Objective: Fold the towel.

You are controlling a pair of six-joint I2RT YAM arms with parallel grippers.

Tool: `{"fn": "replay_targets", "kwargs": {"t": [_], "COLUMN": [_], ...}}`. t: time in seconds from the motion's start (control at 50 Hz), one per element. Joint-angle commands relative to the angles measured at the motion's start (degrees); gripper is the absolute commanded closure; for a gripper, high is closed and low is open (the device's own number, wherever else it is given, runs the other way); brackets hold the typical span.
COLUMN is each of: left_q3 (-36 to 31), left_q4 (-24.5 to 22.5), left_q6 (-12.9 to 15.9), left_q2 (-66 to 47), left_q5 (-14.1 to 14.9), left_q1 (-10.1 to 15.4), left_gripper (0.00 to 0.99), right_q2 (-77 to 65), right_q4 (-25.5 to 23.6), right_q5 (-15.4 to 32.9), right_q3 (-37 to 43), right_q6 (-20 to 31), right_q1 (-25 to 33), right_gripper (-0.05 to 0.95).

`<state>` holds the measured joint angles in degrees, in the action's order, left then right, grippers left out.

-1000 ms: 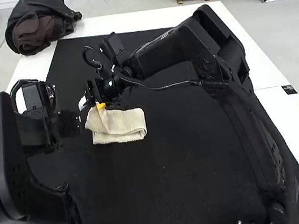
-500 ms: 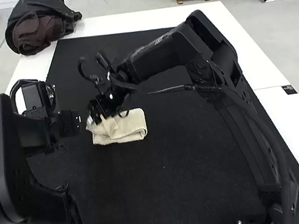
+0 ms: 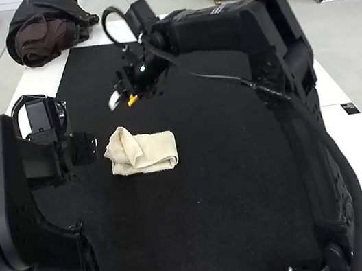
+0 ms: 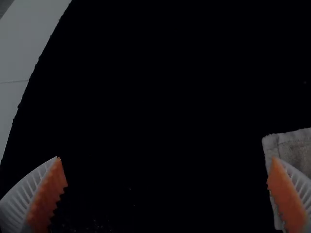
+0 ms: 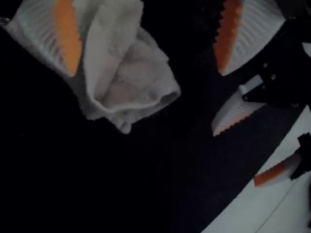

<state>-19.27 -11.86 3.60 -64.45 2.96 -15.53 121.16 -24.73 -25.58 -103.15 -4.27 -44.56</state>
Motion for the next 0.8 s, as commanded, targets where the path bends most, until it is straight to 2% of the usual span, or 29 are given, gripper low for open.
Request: {"fn": "replay_targets", "kwargs": {"t": [0.0,0.06,0.08,0.2,0.36,0.78], "left_q3": [-1.3,-1.4,-1.4,-1.6,-1.6,-1.6], "left_q4": [-0.4,-0.5,-0.5,-0.5,-0.5,-1.4], "left_q6": [0.2,0.3,0.2,0.3,0.3,0.2], "left_q2": [1.0,1.0,1.0,1.0,1.0,1.0], "left_q5": [-0.3,-0.3,-0.4,-0.3,-0.3,-0.4], "left_q1": [-0.2,-0.2,-0.2,-0.2,-0.4,-0.5], "left_gripper": [0.03,0.03,0.03,0.03,0.03,0.03], "right_q2": [-2.4,-2.4,-2.4,-2.3,-2.3,-0.2], "right_q4": [-0.3,-0.3,-0.3,-0.2,2.4,7.8], "right_q5": [-0.7,-0.4,-0.3,-0.4,-0.8,-0.5], "right_q3": [3.5,5.6,6.2,10.2,13.9,17.2], "right_q6": [1.6,3.3,3.7,4.9,5.4,3.2], "right_q1": [3.6,4.2,4.5,5.1,4.6,1.0], "right_gripper": [0.67,0.9,0.92,0.92,0.92,0.92]}}
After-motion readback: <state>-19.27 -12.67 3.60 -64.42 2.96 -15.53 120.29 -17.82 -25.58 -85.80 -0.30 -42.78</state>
